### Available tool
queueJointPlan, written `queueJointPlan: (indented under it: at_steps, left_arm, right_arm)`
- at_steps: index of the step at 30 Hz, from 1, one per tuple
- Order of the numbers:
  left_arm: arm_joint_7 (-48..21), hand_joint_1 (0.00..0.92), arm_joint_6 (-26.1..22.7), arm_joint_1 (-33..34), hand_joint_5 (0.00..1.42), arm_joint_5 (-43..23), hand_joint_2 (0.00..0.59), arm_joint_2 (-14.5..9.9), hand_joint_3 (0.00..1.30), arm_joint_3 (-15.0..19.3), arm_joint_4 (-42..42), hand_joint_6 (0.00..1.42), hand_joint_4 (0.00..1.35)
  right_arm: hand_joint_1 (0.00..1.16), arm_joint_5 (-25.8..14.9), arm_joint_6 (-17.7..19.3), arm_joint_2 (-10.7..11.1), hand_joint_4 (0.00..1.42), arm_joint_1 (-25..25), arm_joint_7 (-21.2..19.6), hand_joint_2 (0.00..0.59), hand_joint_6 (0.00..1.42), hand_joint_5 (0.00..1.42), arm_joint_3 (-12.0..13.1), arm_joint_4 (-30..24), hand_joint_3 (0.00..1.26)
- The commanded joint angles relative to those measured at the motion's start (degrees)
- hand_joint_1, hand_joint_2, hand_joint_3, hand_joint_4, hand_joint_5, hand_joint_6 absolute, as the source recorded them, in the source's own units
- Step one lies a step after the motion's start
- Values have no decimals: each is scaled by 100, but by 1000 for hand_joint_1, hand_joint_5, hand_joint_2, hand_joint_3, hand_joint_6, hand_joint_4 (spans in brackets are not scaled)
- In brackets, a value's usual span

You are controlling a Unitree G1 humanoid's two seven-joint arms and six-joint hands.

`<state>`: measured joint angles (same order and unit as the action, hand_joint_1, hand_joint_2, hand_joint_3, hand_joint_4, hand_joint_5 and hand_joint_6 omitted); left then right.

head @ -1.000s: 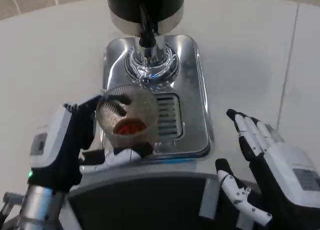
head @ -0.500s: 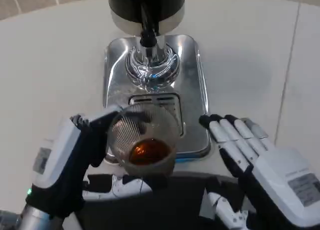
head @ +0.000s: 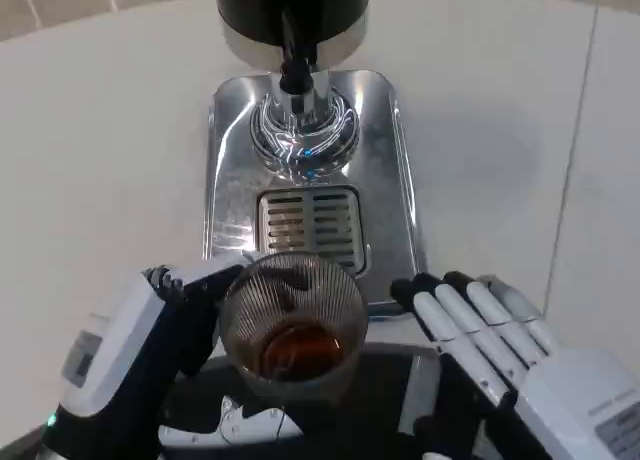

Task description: Grasp the cup under the faucet to collect the drink, then remove the cup.

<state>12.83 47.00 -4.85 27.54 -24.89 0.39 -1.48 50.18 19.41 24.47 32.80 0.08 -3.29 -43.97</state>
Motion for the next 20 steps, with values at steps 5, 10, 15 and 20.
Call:
queueJointPlan:
  at_steps: [5, 10, 15, 20]
  left_arm:
    - [-60, 596, 226, -96, 1424, -176, 80, 79, 1112, 152, 149, 1424, 1203]
    - [-119, 596, 214, -80, 1424, -211, 80, 130, 1109, 155, 178, 1424, 1203]
    - [-184, 596, 214, -52, 1424, -242, 83, 146, 1109, 162, 162, 1424, 1203]
    - [-237, 596, 219, -35, 1424, -287, 85, 149, 1108, 174, 146, 1424, 1203]
  right_arm:
    - [0, 310, 73, -348, 0, 251, 97, 586, 0, 0, -130, -276, 0]
    - [0, 409, 33, -504, 0, 266, 127, 586, 0, 0, -200, -238, 0]
    - [0, 441, 15, -601, 0, 233, 151, 586, 0, 0, -169, -192, 0]
    - [0, 439, -2, -647, 0, 251, 178, 586, 0, 0, -144, -200, 0]
